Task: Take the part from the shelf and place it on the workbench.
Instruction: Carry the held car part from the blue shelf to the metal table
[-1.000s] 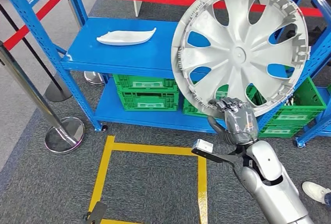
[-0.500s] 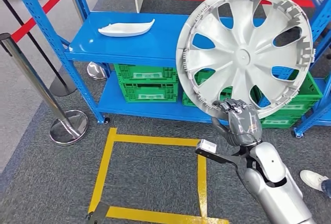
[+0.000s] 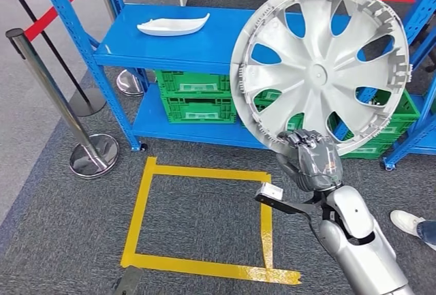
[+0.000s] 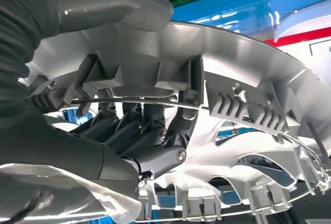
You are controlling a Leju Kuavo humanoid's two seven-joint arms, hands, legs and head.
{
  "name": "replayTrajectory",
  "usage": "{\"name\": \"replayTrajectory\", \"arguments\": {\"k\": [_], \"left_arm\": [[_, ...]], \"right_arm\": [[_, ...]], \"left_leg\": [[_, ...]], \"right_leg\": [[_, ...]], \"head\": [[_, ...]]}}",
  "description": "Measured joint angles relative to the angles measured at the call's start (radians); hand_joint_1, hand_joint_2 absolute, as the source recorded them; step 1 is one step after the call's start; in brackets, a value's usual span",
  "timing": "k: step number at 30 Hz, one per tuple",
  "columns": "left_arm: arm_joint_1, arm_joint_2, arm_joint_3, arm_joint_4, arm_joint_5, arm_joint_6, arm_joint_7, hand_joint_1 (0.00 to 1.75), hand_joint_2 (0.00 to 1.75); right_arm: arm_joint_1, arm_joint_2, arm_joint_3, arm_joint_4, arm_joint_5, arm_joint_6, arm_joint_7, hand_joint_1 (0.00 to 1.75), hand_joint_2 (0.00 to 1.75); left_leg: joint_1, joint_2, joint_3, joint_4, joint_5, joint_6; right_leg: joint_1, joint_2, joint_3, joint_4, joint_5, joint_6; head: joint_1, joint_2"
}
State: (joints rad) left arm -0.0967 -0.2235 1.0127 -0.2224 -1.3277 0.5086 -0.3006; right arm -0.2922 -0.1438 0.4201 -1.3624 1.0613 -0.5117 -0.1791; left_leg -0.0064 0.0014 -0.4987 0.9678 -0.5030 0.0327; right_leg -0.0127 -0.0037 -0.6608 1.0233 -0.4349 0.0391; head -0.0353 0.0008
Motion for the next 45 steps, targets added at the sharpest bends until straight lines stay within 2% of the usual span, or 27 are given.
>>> {"name": "replayTrajectory", "arguments": {"k": [1,3,5,6,9,11,13,15,17,19,20,21,23,25,26,28,30,32,34,35,36,37,38,40,42,44,45], "left_arm": [[0.0,0.0,0.0,0.0,0.0,-0.001,-0.002,0.0,1.75],[0.0,-0.001,0.0,0.0,0.0,-0.003,-0.004,0.0,1.75],[0.001,-0.001,0.0,0.0,-0.001,-0.003,-0.005,0.0,1.75],[0.002,-0.001,0.0,0.0,-0.001,-0.003,-0.005,0.0,1.75],[0.002,-0.001,0.0,0.0,-0.002,-0.003,-0.005,0.0,1.75],[0.001,-0.002,0.0,0.0,-0.003,-0.003,-0.004,0.0,1.75],[0.002,-0.001,0.0,0.0,-0.003,-0.003,-0.003,0.0,1.75],[0.003,0.0,0.0,0.0,-0.003,-0.002,0.0,0.0,1.75],[0.002,0.0,0.0,0.0,-0.003,-0.001,0.003,0.0,1.75],[0.003,0.001,0.0,0.0,-0.003,-0.001,0.005,0.0,1.75],[0.003,0.001,0.0,0.0,-0.003,-0.001,0.006,0.0,1.75],[0.004,0.001,0.0,0.001,-0.003,-0.001,0.007,0.0,1.75],[0.003,0.001,0.0,0.001,-0.003,-0.001,0.007,0.0,1.75],[0.002,0.001,0.0,0.001,-0.003,0.0,0.009,0.0,1.75],[0.002,0.001,0.0,0.001,-0.003,0.001,0.009,0.0,1.75],[0.003,0.002,0.0,0.001,-0.003,0.001,0.01,0.0,1.75],[0.004,0.002,0.0,0.001,-0.002,0.002,0.01,0.0,1.75],[0.004,0.002,0.0,0.001,-0.002,0.002,0.01,0.0,1.75],[0.004,0.002,0.0,0.001,-0.002,0.001,0.01,0.0,1.75],[0.005,0.002,0.0,0.001,-0.002,0.001,0.01,0.0,1.75],[0.006,0.002,0.0,0.001,-0.002,0.001,0.01,0.0,1.75],[0.007,0.002,0.0,0.001,-0.002,0.001,0.01,0.0,1.75],[0.007,0.001,0.0,0.001,-0.002,0.001,0.009,0.0,1.75],[0.004,0.001,0.0,0.001,-0.002,0.001,0.009,0.0,1.75],[0.002,0.0,0.0,0.001,-0.002,0.001,0.009,0.0,1.75],[0.004,0.001,0.0,0.001,-0.002,0.001,0.008,0.0,1.75],[0.006,0.001,0.0,0.001,-0.002,0.001,0.008,0.0,1.75]], "right_arm": [[0.0,-0.001,0.0,0.0,0.0,0.001,0.0,1.75,1.75],[0.0,-0.001,0.0,0.001,-0.001,0.003,0.0,1.75,1.75],[0.005,-0.002,0.0,0.003,-0.001,0.006,0.001,1.75,1.75],[0.007,-0.002,-0.001,0.004,-0.002,0.007,0.002,1.75,1.75],[0.011,-0.002,-0.002,0.005,-0.003,0.008,0.003,1.75,1.75],[0.011,-0.002,-0.004,0.003,-0.004,0.007,0.005,1.75,1.75],[0.017,-0.002,-0.006,0.002,-0.004,0.007,0.01,1.75,1.75],[0.023,-0.002,-0.008,0.002,-0.005,0.007,0.017,1.75,1.75],[0.025,-0.002,-0.008,0.002,-0.007,0.007,0.021,1.75,1.75],[0.026,-0.002,-0.008,0.002,-0.007,0.007,0.02,1.75,1.75],[0.028,-0.002,-0.008,0.002,-0.006,0.007,0.02,1.75,1.75],[0.028,-0.002,-0.008,0.002,-0.006,0.007,0.019,1.75,1.75],[0.029,-0.002,-0.008,0.002,-0.005,0.008,0.019,1.75,1.75],[0.028,-0.002,-0.008,0.002,-0.007,0.011,0.02,1.75,1.75],[0.027,-0.002,-0.009,0.002,-0.01,0.017,0.021,1.75,1.75],[0.027,-0.002,-0.009,0.002,-0.025,0.036,0.018,1.75,1.75],[0.028,-0.004,-0.009,0.002,-0.041,0.052,0.015,1.75,1.75],[0.029,-0.007,-0.01,0.001,-0.049,0.059,0.014,1.75,1.75],[0.031,-0.008,-0.01,0.0,-0.052,0.06,0.014,1.75,1.75],[0.033,-0.009,-0.01,0.0,-0.053,0.059,0.014,1.75,1.75],[0.035,-0.01,-0.01,-0.002,-0.053,0.059,0.014,1.75,1.75],[0.037,-0.01,-0.01,-0.003,-0.053,0.059,0.014,1.75,1.75],[0.038,-0.01,-0.011,-0.005,-0.053,0.059,0.014,1.75,1.75],[0.039,-0.012,-0.013,-0.009,-0.053,0.059,0.014,1.75,1.75],[0.041,-0.013,-0.016,-0.013,-0.053,0.059,0.014,1.75,1.75],[0.044,-0.013,-0.017,-0.018,-0.052,0.058,0.014,1.75,1.75],[0.044,-0.013,-0.018,-0.02,-0.052,0.058,0.015,1.75,1.75]], "left_leg": [[0.002,0.001,-0.003,-0.004,0.007,0.005],[0.0,0.003,-0.014,-0.002,0.015,0.01],[-0.001,0.003,-0.023,0.002,0.018,0.011],[-0.002,0.003,-0.026,0.006,0.019,0.011],[-0.003,0.001,-0.032,0.021,0.013,0.005],[-0.007,0.001,-0.044,0.034,0.011,-0.002],[-0.009,0.001,-0.054,0.042,0.012,-0.008],[-0.008,0.0,-0.063,0.059,-0.006,-0.016],[-0.003,-0.001,-0.099,0.144,-0.057,-0.029],[0.004,-0.001,-0.155,0.271,-0.11,-0.038],[0.006,-0.001,-0.173,0.309,-0.116,-0.04],[0.008,-0.001,-0.175,0.314,-0.104,-0.041],[0.009,-0.001,-0.131,0.215,-0.034,-0.037],[0.007,-0.002,-0.078,0.097,0.013,-0.03],[0.006,-0.003,-0.067,0.065,0.019,-0.027],[0.003,-0.005,-0.069,0.051,0.017,-0.021],[0.006,-0.008,-0.072,0.043,0.026,-0.01],[0.009,-0.014,-0.075,0.036,0.036,0.002],[0.007,-0.022,-0.081,0.037,0.041,0.008],[0.006,-0.028,-0.084,0.037,0.043,0.008],[0.006,-0.035,-0.086,0.038,0.044,0.008],[0.006,-0.043,-0.087,0.04,0.046,0.006],[0.006,-0.052,-0.088,0.042,0.046,0.005],[0.006,-0.07,-0.094,0.051,0.047,-0.001],[0.006,-0.09,-0.108,0.056,0.053,-0.013],[0.009,-0.11,-0.119,0.056,0.059,-0.026],[0.008,-0.106,-0.123,0.062,0.054,-0.032]], "right_leg": [[0.0,0.001,-0.019,0.039,-0.027,0.003],[0.0,0.002,-0.07,0.169,-0.098,0.008],[0.0,0.002,-0.096,0.26,-0.129,0.009],[0.0,0.002,-0.083,0.251,-0.118,0.008],[0.002,0.001,0.029,0.071,-0.044,0.001],[0.004,0.002,0.068,0.001,-0.038,-0.008],[0.004,0.003,0.069,-0.006,-0.043,-0.014],[-0.001,0.004,0.068,-0.007,-0.041,-0.022],[-0.005,0.003,0.068,-0.01,-0.039,-0.031],[-0.005,0.003,0.067,-0.01,-0.038,-0.035],[-0.005,0.003,0.066,-0.009,-0.038,-0.035],[-0.004,0.003,0.066,-0.008,-0.038,-0.036],[-0.004,0.003,0.066,-0.006,-0.038,-0.035],[-0.003,0.004,0.063,-0.005,-0.035,-0.031],[-0.001,0.004,0.058,-0.004,-0.032,-0.026],[-0.001,0.002,0.05,-0.005,-0.025,-0.014],[-0.002,0.0,0.04,0.003,-0.035,-0.003],[-0.003,0.0,0.005,0.076,-0.086,0.003],[-0.003,0.001,-0.048,0.209,-0.151,0.006],[-0.003,0.002,-0.066,0.257,-0.167,0.007],[-0.003,0.002,-0.068,0.271,-0.164,0.008],[-0.003,0.004,-0.049,0.244,-0.143,0.007],[-0.004,0.011,-0.013,0.183,-0.111,0.006],[-0.01,0.057,0.061,0.053,-0.072,0.002],[-0.014,0.088,0.089,0.003,-0.071,-0.002],[-0.014,0.07,0.09,-0.001,-0.067,-0.009],[-0.016,0.058,0.091,-0.003,-0.065,-0.015]], "head": [[0.002,0.0],[0.003,0.0],[0.003,0.0],[0.003,0.0],[0.003,0.0],[0.003,0.0],[0.003,0.0],[0.002,0.0],[-0.002,0.0],[-0.005,0.0],[-0.005,0.0],[-0.005,0.0],[-0.005,0.0],[-0.005,0.0],[-0.004,0.0],[-0.004,0.0],[-0.003,0.0],[-0.001,0.0],[0.001,0.0],[0.001,0.0],[0.001,0.0],[0.001,0.0],[0.001,0.0],[0.0,0.0],[-0.001,0.0],[0.0,0.0],[-0.001,0.0]]}}
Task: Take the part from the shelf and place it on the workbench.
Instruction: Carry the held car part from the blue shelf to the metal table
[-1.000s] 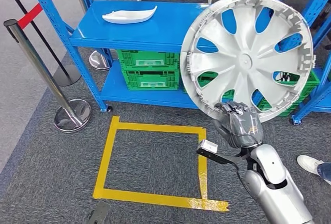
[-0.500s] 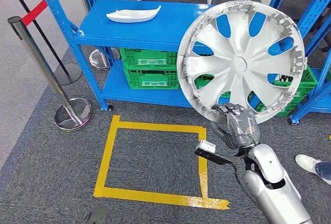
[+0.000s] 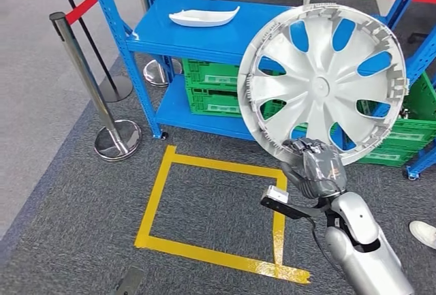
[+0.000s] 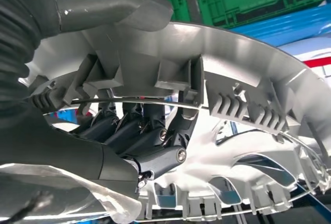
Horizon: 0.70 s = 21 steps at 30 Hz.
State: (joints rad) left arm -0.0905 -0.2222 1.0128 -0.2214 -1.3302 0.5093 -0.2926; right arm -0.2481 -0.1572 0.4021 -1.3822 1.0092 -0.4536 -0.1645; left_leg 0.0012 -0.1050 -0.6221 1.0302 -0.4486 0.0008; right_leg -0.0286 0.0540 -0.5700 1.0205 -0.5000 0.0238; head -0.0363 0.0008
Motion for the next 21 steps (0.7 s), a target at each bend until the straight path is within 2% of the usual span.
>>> {"name": "replayTrajectory", "arguments": {"k": [2,3,4,5,6,7,8,10,11,12,14,15,17,18,19,20,21], "left_arm": [[0.0,0.0,0.0,0.0,0.0,0.0,-0.001,0.0,1.75],[-0.001,0.0,0.0,0.0,0.0,0.0,-0.001,0.0,1.75],[-0.002,0.0,0.0,0.0,0.001,0.0,-0.002,0.0,1.75],[-0.002,0.0,0.0,0.0,0.002,0.001,-0.004,0.0,1.75],[-0.002,0.0,0.0,0.0,0.006,0.001,-0.008,0.0,1.75],[-0.001,0.0,0.001,0.0,0.011,0.002,-0.014,0.0,1.75],[-0.001,0.0,0.002,0.0,0.018,0.003,-0.023,0.0,1.75],[-0.002,0.001,0.007,0.0,0.04,0.011,-0.061,0.0,1.75],[-0.003,0.002,0.011,0.0,0.056,0.017,-0.09,0.0,1.75],[-0.004,0.002,0.017,0.0,0.075,0.024,-0.122,0.0,1.75],[-0.004,0.003,0.033,0.0,0.106,0.034,-0.171,0.0,1.75],[-0.003,0.003,0.041,0.0,0.114,0.037,-0.184,0.0,1.75],[-0.005,0.003,0.05,0.0,0.12,0.039,-0.192,0.0,1.75],[-0.006,0.002,0.054,0.0,0.122,0.04,-0.196,0.0,1.75],[-0.008,0.001,0.058,0.0,0.128,0.042,-0.204,0.0,1.75],[-0.009,0.0,0.063,0.0,0.136,0.041,-0.215,0.0,1.75],[-0.01,0.0,0.068,0.0,0.147,0.035,-0.229,0.0,1.75]], "right_arm": [[0.002,0.0,-0.002,-0.005,0.001,-0.001,0.001,1.75,1.75],[0.004,0.0,-0.004,-0.007,0.003,-0.001,0.001,1.75,1.75],[0.007,0.0,-0.005,-0.009,0.006,-0.001,0.001,1.75,1.75],[0.009,0.0,-0.006,-0.011,0.01,-0.001,0.001,1.75,1.75],[0.012,0.0,-0.006,-0.012,0.014,-0.001,0.002,1.75,1.75],[0.014,0.0,-0.006,-0.015,0.017,-0.002,0.002,1.75,1.75],[0.017,0.0,-0.006,-0.018,0.02,-0.002,0.003,1.75,1.75],[0.027,-0.002,-0.008,-0.029,0.025,-0.005,0.006,1.75,1.75],[0.034,-0.005,-0.01,-0.035,0.027,-0.008,0.008,1.75,1.75],[0.042,-0.008,-0.012,-0.042,0.03,-0.012,0.009,1.75,1.75],[0.06,-0.013,-0.014,-0.057,0.033,-0.018,0.009,1.75,1.75],[0.066,-0.015,-0.015,-0.064,0.034,-0.02,0.01,1.75,1.75],[0.075,-0.021,-0.016,-0.076,0.034,-0.023,0.01,1.75,1.75],[0.08,-0.025,-0.018,-0.078,0.034,-0.024,0.011,1.75,1.75],[0.085,-0.028,-0.019,-0.081,0.034,-0.026,0.011,1.75,1.75],[0.092,-0.031,-0.021,-0.083,0.035,-0.026,0.01,1.75,1.75],[0.099,-0.033,-0.023,-0.085,0.036,-0.026,0.01,1.75,1.75]], "left_leg": [[-0.001,0.04,-0.029,0.065,-0.042,-0.011],[-0.001,0.067,-0.055,0.126,-0.076,-0.017],[0.001,0.084,-0.083,0.194,-0.109,-0.021],[0.003,0.093,-0.105,0.248,-0.129,-0.024],[0.004,0.096,-0.112,0.272,-0.132,-0.025],[0.005,0.099,-0.101,0.256,-0.115,-0.024],[0.004,0.104,-0.072,0.203,-0.084,-0.021],[-0.003,0.141,0.0,0.064,-0.03,-0.01],[-0.008,0.157,0.022,0.019,-0.017,-0.004],[-0.013,0.165,0.03,-0.002,-0.016,0.002],[-0.014,0.148,0.028,-0.008,-0.014,0.014],[-0.013,0.138,0.029,-0.014,-0.01,0.021],[-0.007,0.119,0.032,-0.024,-0.002,0.035],[-0.007,0.109,0.031,-0.026,0.001,0.039],[-0.007,0.097,0.029,-0.026,0.003,0.042],[-0.007,0.085,0.028,-0.025,0.004,0.043],[-0.008,0.071,0.028,-0.024,0.004,0.044]], "right_leg": [[-0.003,-0.028,0.001,-0.004,0.004,-0.01],[-0.001,-0.041,0.0,-0.004,0.004,-0.013],[0.001,-0.056,0.0,-0.004,0.004,-0.014],[0.002,-0.07,-0.001,-0.004,0.003,-0.014],[0.003,-0.084,-0.001,-0.004,0.003,-0.015],[0.004,-0.097,-0.001,-0.004,0.003,-0.015],[0.005,-0.11,0.001,-0.004,0.002,-0.014],[0.009,-0.134,0.003,-0.003,-0.001,-0.011],[0.012,-0.144,0.004,-0.003,-0.002,-0.008],[0.014,-0.154,0.004,-0.003,-0.003,-0.004],[0.016,-0.174,0.006,-0.005,-0.004,0.006],[0.015,-0.169,0.004,-0.002,-0.01,0.011],[0.011,-0.123,-0.018,0.047,-0.048,0.017],[0.009,-0.091,-0.044,0.104,-0.078,0.018],[0.009,-0.071,-0.075,0.173,-0.108,0.019],[0.01,-0.061,-0.105,0.234,-0.127,0.02],[0.01,-0.056,-0.124,0.268,-0.13,0.021]], "head": [[-0.008,0.0],[-0.012,0.0],[-0.016,0.0],[-0.016,0.0],[-0.016,0.0],[-0.017,0.0],[-0.017,0.0],[-0.017,0.0],[-0.016,0.0],[-0.016,0.0],[-0.016,0.0],[-0.015,0.0],[-0.013,0.0],[-0.011,0.0],[-0.01,0.0],[-0.009,0.0],[-0.009,0.0]]}}
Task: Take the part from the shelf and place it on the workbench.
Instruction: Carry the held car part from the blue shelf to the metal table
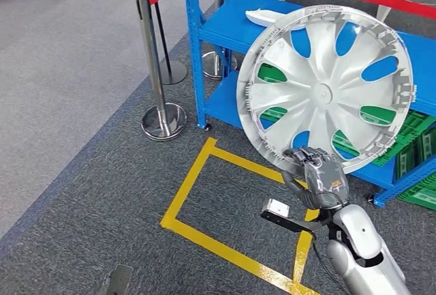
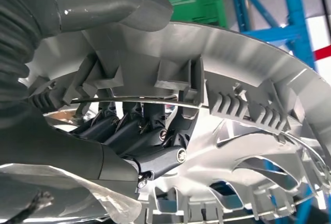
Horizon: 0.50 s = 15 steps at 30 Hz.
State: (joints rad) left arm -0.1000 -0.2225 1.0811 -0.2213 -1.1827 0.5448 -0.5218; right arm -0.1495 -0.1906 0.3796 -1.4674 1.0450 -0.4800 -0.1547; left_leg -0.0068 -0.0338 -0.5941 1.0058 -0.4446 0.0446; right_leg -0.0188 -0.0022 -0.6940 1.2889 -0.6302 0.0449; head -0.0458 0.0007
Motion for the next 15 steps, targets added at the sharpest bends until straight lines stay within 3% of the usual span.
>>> {"name": "replayTrajectory", "arguments": {"k": [1,2,3,4,6,7,9,11,13,15], "left_arm": [[-0.001,0.0,0.007,0.0,0.013,-0.009,-0.014,0.0,1.75],[-0.002,0.0,0.013,0.0,0.023,-0.022,-0.025,0.0,1.75],[-0.005,0.001,0.019,0.0,0.031,-0.037,-0.034,0.0,1.75],[-0.008,0.002,0.024,0.0,0.037,-0.048,-0.04,0.0,1.75],[-0.017,0.005,0.033,0.0,0.051,-0.058,-0.053,0.0,1.75],[-0.02,0.006,0.038,0.0,0.06,-0.057,-0.059,0.0,1.75],[-0.023,0.012,0.05,0.0,0.075,-0.052,-0.07,0.0,1.75],[-0.027,0.016,0.059,0.0,0.086,-0.052,-0.078,0.0,1.75],[-0.035,0.018,0.067,0.0,0.093,-0.053,-0.081,0.0,1.75],[-0.039,0.019,0.072,0.0,0.095,-0.054,-0.082,0.0,1.75]], "right_arm": [[0.006,-0.001,-0.002,-0.004,0.001,0.0,-0.001,1.75,1.75],[0.011,-0.002,-0.003,-0.007,0.003,-0.001,-0.001,1.75,1.75],[0.013,-0.002,-0.005,-0.01,0.004,-0.001,-0.002,1.75,1.75],[0.013,-0.002,-0.006,-0.012,0.006,-0.001,-0.003,1.75,1.75],[0.014,-0.002,-0.008,-0.015,0.011,-0.004,-0.006,1.75,1.75],[0.014,-0.002,-0.008,-0.016,0.013,-0.006,-0.007,1.75,1.75],[0.014,-0.002,-0.008,-0.02,0.016,-0.01,-0.01,1.75,1.75],[0.013,-0.002,-0.009,-0.025,0.016,-0.012,-0.009,1.75,1.75],[0.014,-0.002,-0.01,-0.03,0.016,-0.014,-0.009,1.75,1.75],[0.015,-0.002,-0.01,-0.031,0.016,-0.015,-0.01,1.75,1.75]], "left_leg": [[0.0,-0.014,0.0,0.002,0.0,0.0],[0.0,-0.028,0.0,0.005,0.0,0.0],[0.001,-0.042,-0.001,0.009,-0.001,-0.002],[0.0,-0.055,-0.005,0.014,-0.002,-0.006],[0.002,-0.078,-0.019,0.024,0.0,-0.017],[0.003,-0.09,-0.026,0.025,0.003,-0.024],[0.006,-0.107,-0.034,0.027,0.007,-0.036],[0.003,-0.068,-0.055,0.069,-0.02,-0.047],[0.005,-0.001,-0.108,0.186,-0.081,-0.058],[0.011,0.023,-0.157,0.295,-0.119,-0.065]], "right_leg": [[0.0,0.002,0.0,-0.005,0.017,0.0],[-0.001,0.005,0.018,-0.048,0.05,0.0],[-0.004,0.018,0.049,-0.116,0.087,-0.001],[-0.008,0.046,0.079,-0.18,0.112,-0.001],[-0.013,0.09,0.115,-0.251,0.126,-0.004],[-0.013,0.097,0.118,-0.255,0.122,-0.007],[-0.014,0.072,0.12,-0.26,0.126,-0.016],[-0.017,0.042,0.125,-0.265,0.128,-0.028],[-0.014,0.01,0.128,-0.266,0.127,-0.035],[-0.01,-0.021,0.129,-0.266,0.124,-0.038]], "head": [[0.0,0.0],[0.0,0.0],[0.0,0.0],[0.0,0.0],[-0.001,0.0],[-0.001,0.0],[-0.001,0.0],[-0.009,0.0],[-0.017,0.0],[-0.017,0.0]]}}
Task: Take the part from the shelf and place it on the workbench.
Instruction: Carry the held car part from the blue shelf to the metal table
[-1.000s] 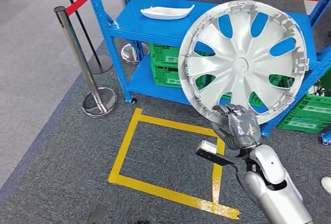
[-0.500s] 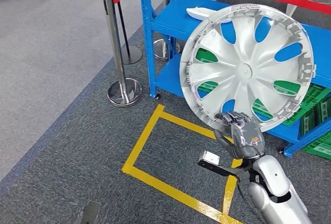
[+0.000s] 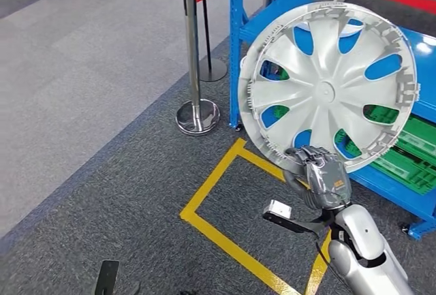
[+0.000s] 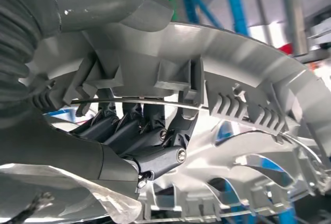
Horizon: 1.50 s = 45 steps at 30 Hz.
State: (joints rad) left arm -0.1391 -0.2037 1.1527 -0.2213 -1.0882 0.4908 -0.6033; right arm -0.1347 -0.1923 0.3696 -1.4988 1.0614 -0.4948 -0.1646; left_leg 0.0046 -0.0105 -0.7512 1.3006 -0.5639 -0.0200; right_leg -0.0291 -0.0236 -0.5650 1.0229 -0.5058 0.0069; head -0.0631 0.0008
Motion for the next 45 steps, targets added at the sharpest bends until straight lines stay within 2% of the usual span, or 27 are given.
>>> {"name": "replayTrajectory", "arguments": {"k": [1,2,3,5,7,9,11,13,15,16,18,20,22,24,25,27,29,31,32,33,35,37,39,40,42,44,45], "left_arm": [[0.0,0.0,0.001,0.0,0.0,0.0,0.0,0.0,1.75],[-0.001,0.001,0.002,0.0,0.0,-0.001,-0.001,0.0,1.75],[-0.001,0.002,0.002,0.0,0.0,-0.001,-0.001,0.0,1.75],[-0.003,0.004,0.005,0.0,0.001,-0.001,-0.004,0.0,1.75],[-0.006,0.005,0.008,0.0,0.006,-0.001,-0.009,0.0,1.75],[-0.006,0.007,0.012,0.0,0.015,-0.001,-0.012,0.0,1.75],[-0.007,0.01,0.019,0.0,0.027,-0.001,-0.015,0.0,1.75],[-0.01,0.013,0.023,0.0,0.033,-0.001,-0.016,0.0,1.75],[-0.01,0.016,0.025,0.0,0.035,-0.001,-0.014,0.0,1.75],[-0.009,0.017,0.026,0.0,0.036,0.0,-0.013,0.0,1.75],[-0.008,0.019,0.026,0.0,0.037,0.001,-0.012,0.0,1.75],[-0.009,0.021,0.027,0.0,0.038,0.002,-0.011,0.0,1.75],[-0.009,0.024,0.027,0.0,0.036,0.005,-0.002,0.0,1.75],[-0.004,0.03,0.028,0.0,0.023,0.014,0.021,0.0,1.75],[0.0,0.032,0.027,0.0,0.012,0.02,0.036,0.0,1.75],[0.004,0.036,0.026,0.0,-0.01,0.03,0.061,0.0,1.75],[0.007,0.037,0.024,0.0,-0.025,0.037,0.08,0.0,1.75],[0.013,0.038,0.023,0.0,-0.041,0.043,0.101,0.0,1.75],[0.018,0.039,0.021,0.0,-0.051,0.045,0.114,0.0,1.75],[0.023,0.039,0.018,0.0,-0.062,0.048,0.126,0.0,1.75],[0.028,0.042,0.009,0.0,-0.078,0.052,0.144,0.0,1.75],[0.028,0.044,0.001,0.0,-0.083,0.055,0.148,0.0,1.75],[0.03,0.047,-0.003,0.0,-0.084,0.056,0.148,0.0,1.75],[0.033,0.048,-0.004,0.0,-0.085,0.057,0.149,0.0,1.75],[0.035,0.048,-0.007,0.0,-0.086,0.058,0.151,0.0,1.75],[0.032,0.048,-0.01,0.0,-0.089,0.059,0.153,0.0,1.75],[0.032,0.048,-0.011,0.0,-0.09,0.06,0.154,0.0,1.75]], "right_arm": [[0.0,0.0,0.001,0.0,0.0,0.0,-0.001,1.75,1.75],[0.0,0.0,0.001,-0.001,0.0,0.0,-0.001,1.75,1.75],[0.0,0.0,0.002,-0.002,0.0,0.0,-0.001,1.75,1.75],[-0.001,0.0,0.001,-0.005,0.0,0.0,-0.001,1.75,1.75],[-0.001,0.0,0.0,-0.008,0.0,-0.002,-0.001,1.75,1.75],[0.0,-0.001,0.001,-0.014,0.002,-0.003,-0.004,1.75,1.75],[0.006,-0.001,0.002,-0.025,0.006,-0.009,-0.009,1.75,1.75],[0.018,-0.004,0.002,-0.038,0.013,-0.018,-0.013,1.75,1.75],[0.035,-0.007,0.003,-0.05,0.022,-0.025,-0.015,1.75,1.75],[0.041,-0.008,0.004,-0.056,0.026,-0.027,-0.016,1.75,1.75],[0.048,-0.008,0.008,-0.069,0.032,-0.028,-0.017,1.75,1.75],[0.049,-0.008,0.012,-0.078,0.035,-0.028,-0.017,1.75,1.75],[0.049,-0.008,0.016,-0.084,0.038,-0.028,-0.017,1.75,1.75],[0.048,-0.008,0.021,-0.09,0.046,-0.029,-0.017,1.75,1.75],[0.048,-0.008,0.023,-0.093,0.05,-0.029,-0.015,1.75,1.75],[0.05,-0.008,0.024,-0.103,0.055,-0.031,-0.011,1.75,1.75],[0.056,-0.009,0.024,-0.116,0.061,-0.034,-0.008,1.75,1.75],[0.062,-0.01,0.026,-0.127,0.067,-0.033,-0.007,1.75,1.75],[0.064,-0.011,0.029,-0.131,0.069,-0.031,-0.007,1.75,1.75],[0.063,-0.011,0.031,-0.134,0.07,-0.029,-0.007,1.75,1.75],[0.055,-0.011,0.036,-0.136,0.069,-0.025,-0.006,1.75,1.75],[0.041,-0.011,0.041,-0.135,0.063,-0.023,-0.005,1.75,1.75],[0.025,-0.011,0.05,-0.135,0.055,-0.021,-0.007,1.75,1.75],[0.018,-0.011,0.055,-0.135,0.053,-0.02,-0.008,1.75,1.75],[0.004,-0.011,0.062,-0.134,0.05,-0.02,-0.009,1.75,1.75],[-0.002,-0.012,0.067,-0.133,0.049,-0.019,-0.009,1.75,1.75],[-0.002,-0.012,0.069,-0.132,0.049,-0.019,-0.009,1.75,1.75]], "left_leg": [[0.002,0.003,-0.002,0.008,0.007,-0.001],[0.003,0.007,0.017,-0.027,0.033,0.0],[0.002,0.017,0.051,-0.089,0.068,0.002],[-0.009,0.065,0.117,-0.219,0.114,0.014],[-0.021,0.092,0.135,-0.267,0.118,0.026],[-0.02,0.069,0.132,-0.275,0.122,0.038],[-0.015,0.045,0.135,-0.286,0.129,0.052],[-0.012,0.018,0.137,-0.291,0.133,0.06],[-0.013,-0.011,0.136,-0.289,0.133,0.063],[-0.013,-0.027,0.136,-0.287,0.133,0.063],[-0.011,-0.057,0.136,-0.282,0.131,0.061],[-0.009,-0.085,0.131,-0.271,0.127,0.052],[-0.007,-0.109,0.119,-0.263,0.127,0.04],[-0.003,-0.13,0.111,-0.264,0.132,0.028],[-0.004,-0.12,0.108,-0.258,0.128,0.023],[-0.007,-0.068,0.084,-0.201,0.093,0.014],[-0.005,-0.014,0.027,-0.075,0.032,0.007],[-0.001,0.0,-0.012,0.012,0.006,0.004],[-0.001,0.002,-0.006,0.005,0.02,0.005],[-0.001,0.007,0.018,-0.041,0.049,0.008],[-0.01,0.045,0.088,-0.176,0.104,0.019],[-0.023,0.078,0.123,-0.252,0.12,0.031],[-0.027,0.067,0.122,-0.262,0.119,0.041],[-0.025,0.056,0.124,-0.269,0.121,0.046],[-0.019,0.033,0.131,-0.282,0.128,0.058],[-0.015,0.008,0.134,-0.285,0.128,0.066],[-0.015,-0.005,0.134,-0.284,0.128,0.068]], "right_leg": [[0.001,-0.015,0.001,0.0,-0.001,0.0],[0.001,-0.029,0.004,0.0,-0.003,0.0],[0.002,-0.042,0.008,0.0,-0.006,0.002],[0.006,-0.066,0.014,0.0,-0.012,0.008],[0.012,-0.088,0.016,-0.001,-0.015,0.016],[0.012,-0.103,0.016,-0.004,-0.019,0.025],[0.008,-0.061,0.002,0.027,-0.046,0.032],[0.006,0.002,-0.05,0.138,-0.103,0.032],[0.008,0.021,-0.117,0.262,-0.14,0.031],[0.008,0.023,-0.135,0.282,-0.134,0.031],[0.006,0.03,-0.113,0.206,-0.066,0.031],[-0.003,0.08,-0.055,0.076,-0.009,0.034],[-0.008,0.117,-0.028,0.023,0.0,0.033],[-0.006,0.099,-0.025,0.021,0.001,0.024],[-0.006,0.087,-0.022,0.019,0.002,0.018],[-0.006,0.058,-0.016,0.015,0.002,0.006],[0.0,0.028,-0.012,0.014,-0.002,-0.001],[0.004,-0.003,-0.008,0.014,-0.006,-0.004],[0.005,-0.016,-0.006,0.015,-0.008,-0.004],[0.006,-0.029,-0.002,0.015,-0.011,-0.004],[0.01,-0.053,0.006,0.015,-0.018,0.001],[0.015,-0.075,0.01,0.012,-0.023,0.008],[0.017,-0.096,0.015,0.006,-0.024,0.017],[0.016,-0.093,0.016,0.006,-0.029,0.022],[0.012,-0.047,-0.004,0.05,-0.06,0.028],[0.01,0.008,-0.068,0.176,-0.118,0.029],[0.01,0.018,-0.104,0.241,-0.14,0.03]], "head": [[0.0,0.0],[0.0,0.0],[0.0,0.0],[0.0,0.0],[0.001,0.0],[0.002,0.0],[0.003,0.0],[0.007,0.0],[0.009,0.0],[0.009,0.0],[0.009,0.0],[0.009,0.0],[0.009,0.0],[0.009,0.0],[0.007,0.0],[0.001,0.0],[-0.003,0.0],[-0.002,0.0],[-0.003,0.0],[-0.003,0.0],[-0.003,0.0],[-0.001,0.0],[0.0,0.0],[0.001,0.0],[0.005,0.0],[0.009,0.0],[0.01,0.0]]}}
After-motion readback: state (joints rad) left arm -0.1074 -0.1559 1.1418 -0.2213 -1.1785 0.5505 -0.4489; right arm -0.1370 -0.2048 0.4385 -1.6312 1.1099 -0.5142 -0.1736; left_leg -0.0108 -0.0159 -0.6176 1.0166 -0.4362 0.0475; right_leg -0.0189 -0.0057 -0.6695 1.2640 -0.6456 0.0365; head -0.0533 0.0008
